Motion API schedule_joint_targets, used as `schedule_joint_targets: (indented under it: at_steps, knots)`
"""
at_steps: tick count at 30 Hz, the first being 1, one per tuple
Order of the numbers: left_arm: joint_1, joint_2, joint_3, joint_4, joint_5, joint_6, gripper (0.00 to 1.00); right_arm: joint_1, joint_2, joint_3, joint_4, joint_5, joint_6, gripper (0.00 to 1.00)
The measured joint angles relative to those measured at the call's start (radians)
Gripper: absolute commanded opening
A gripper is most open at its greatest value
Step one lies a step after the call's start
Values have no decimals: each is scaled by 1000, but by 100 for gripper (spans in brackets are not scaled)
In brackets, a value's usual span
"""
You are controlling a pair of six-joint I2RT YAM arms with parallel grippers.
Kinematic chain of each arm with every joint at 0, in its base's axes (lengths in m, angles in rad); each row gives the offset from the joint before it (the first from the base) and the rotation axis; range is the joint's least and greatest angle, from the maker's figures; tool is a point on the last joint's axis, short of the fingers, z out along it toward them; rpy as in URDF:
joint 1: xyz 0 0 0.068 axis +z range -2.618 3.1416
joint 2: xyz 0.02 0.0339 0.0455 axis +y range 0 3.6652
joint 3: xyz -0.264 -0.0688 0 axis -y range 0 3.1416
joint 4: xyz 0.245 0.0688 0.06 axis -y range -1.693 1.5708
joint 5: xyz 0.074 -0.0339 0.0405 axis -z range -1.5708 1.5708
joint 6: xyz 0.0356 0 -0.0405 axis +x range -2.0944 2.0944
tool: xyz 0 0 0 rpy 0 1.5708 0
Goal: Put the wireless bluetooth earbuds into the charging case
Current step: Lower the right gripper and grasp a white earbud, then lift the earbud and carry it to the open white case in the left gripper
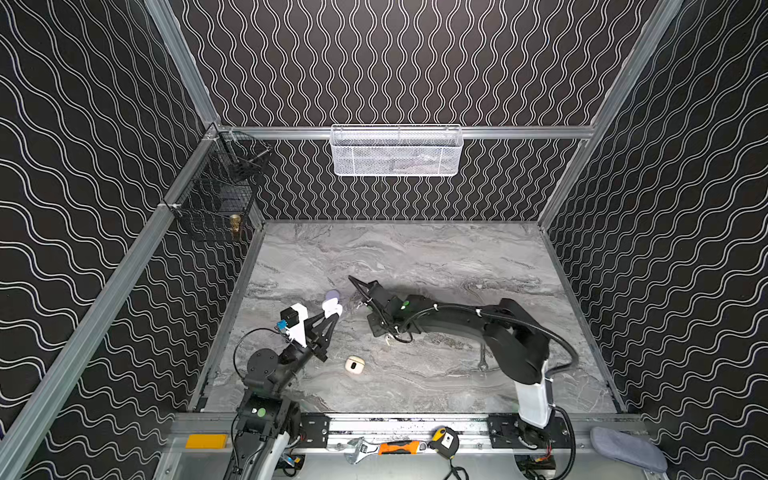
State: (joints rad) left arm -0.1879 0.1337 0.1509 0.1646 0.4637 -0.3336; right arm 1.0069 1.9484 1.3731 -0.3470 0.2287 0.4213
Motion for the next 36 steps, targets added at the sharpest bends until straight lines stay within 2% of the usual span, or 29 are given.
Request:
schedule_joint_targets:
  at_steps: [8, 15, 19, 27, 36]
  knots:
    - [0, 98, -42, 238, 150, -34, 0, 6, -355, -181, 128, 86, 34, 12]
    - [0, 161, -55, 418, 229, -65, 0, 75, -604, -292, 263, 152, 50, 12]
    - [0, 148, -64, 472, 268, -81, 0, 142, -647, -314, 356, 172, 54, 11]
    - [0, 107, -73, 511, 307, -85, 0, 308, -639, -297, 520, 214, 23, 11]
    - [0, 106, -90, 592, 354, -114, 0, 368, -599, -302, 610, 240, -14, 11]
